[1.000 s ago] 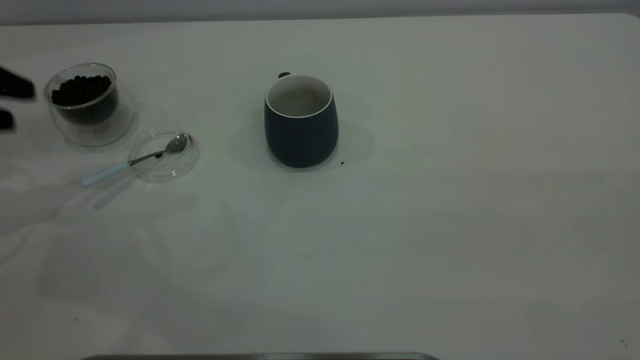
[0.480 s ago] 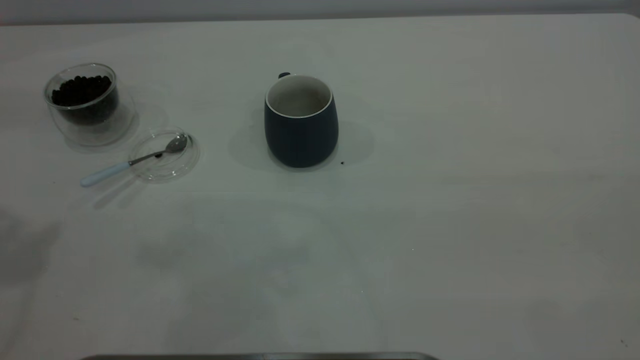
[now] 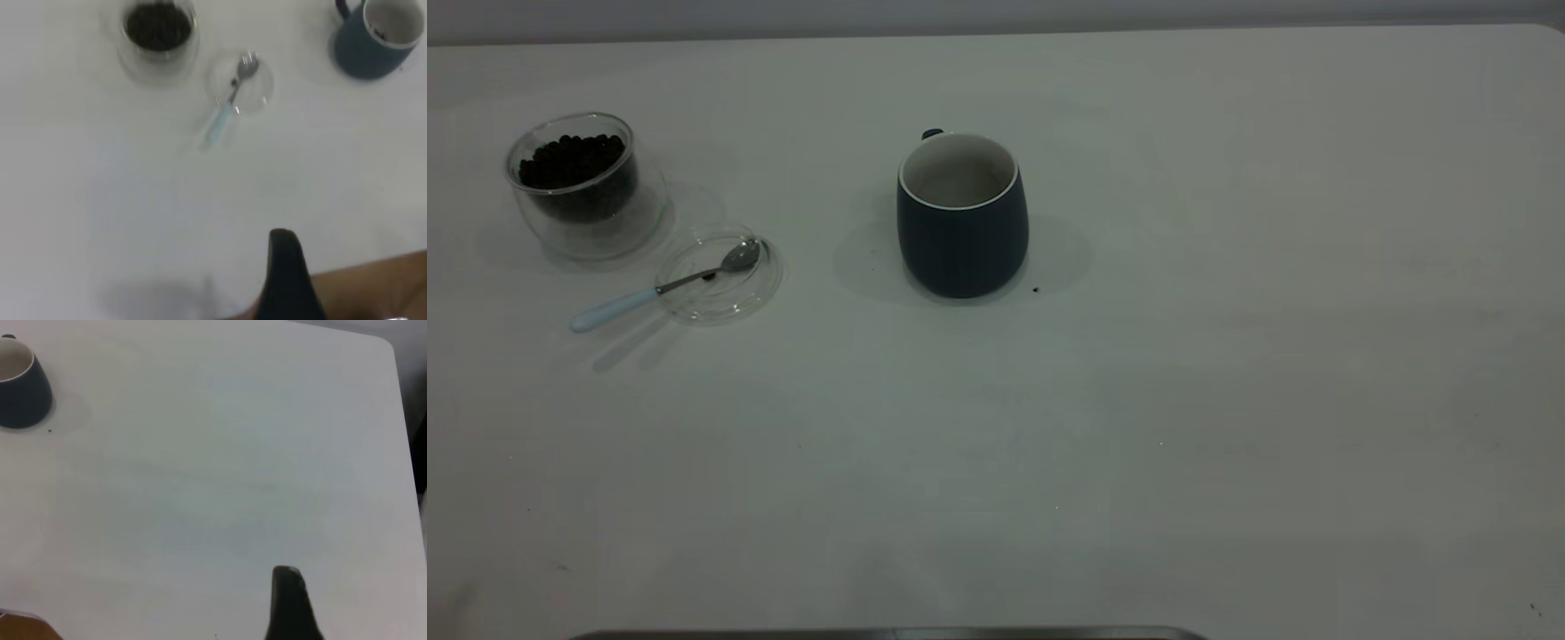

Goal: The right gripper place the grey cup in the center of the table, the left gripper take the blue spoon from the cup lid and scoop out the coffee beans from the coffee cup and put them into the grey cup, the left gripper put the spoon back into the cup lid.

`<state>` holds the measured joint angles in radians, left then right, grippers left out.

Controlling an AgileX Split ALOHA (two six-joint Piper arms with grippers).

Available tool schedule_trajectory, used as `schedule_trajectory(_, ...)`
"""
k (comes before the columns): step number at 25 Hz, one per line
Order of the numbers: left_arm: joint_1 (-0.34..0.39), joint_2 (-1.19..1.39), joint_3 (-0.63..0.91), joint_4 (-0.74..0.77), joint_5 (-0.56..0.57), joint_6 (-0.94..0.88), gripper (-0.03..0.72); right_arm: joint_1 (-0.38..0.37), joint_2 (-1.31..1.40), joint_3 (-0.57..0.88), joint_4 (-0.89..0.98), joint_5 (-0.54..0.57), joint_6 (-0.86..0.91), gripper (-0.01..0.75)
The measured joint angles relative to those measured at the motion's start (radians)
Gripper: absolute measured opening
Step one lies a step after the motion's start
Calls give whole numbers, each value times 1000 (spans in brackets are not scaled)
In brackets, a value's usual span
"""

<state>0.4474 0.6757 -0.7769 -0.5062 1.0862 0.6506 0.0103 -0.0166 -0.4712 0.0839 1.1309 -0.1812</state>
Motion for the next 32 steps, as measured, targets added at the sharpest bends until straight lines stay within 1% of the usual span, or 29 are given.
schedule_trajectory(2,-15,-73,0,3,7,-29,586,0,0,0,0,0,0,461)
schedule_trajectory(4,-71,-127,0,14,15,-83,586,0,0,0,0,0,0,461)
schedule_trajectory(7,-229,-185,6,46,34,-166,586,0,0,0,0,0,0,461)
schedule_trajectory(10,-376,-236,43,122,40,-242,586,0,0,0,0,0,0,461)
schedule_trajectory(12,-436,-273,82,203,44,-326,586,0,0,0,0,0,0,461)
schedule_trajectory(13,-455,-293,96,255,47,-378,586,0,0,0,0,0,0,461)
schedule_trajectory(18,-491,-400,156,494,55,-658,586,0,0,0,0,0,0,461)
schedule_trajectory(21,-515,-487,200,576,54,-769,586,0,0,0,0,0,0,461)
schedule_trajectory(25,-506,-611,268,606,41,-789,586,0,0,0,1,0,0,461)
schedule_trajectory(28,-486,-676,271,612,40,-781,586,0,0,0,1,0,0,461)
schedule_trajectory(32,-484,-695,289,601,49,-739,586,0,0,0,1,0,0,461)
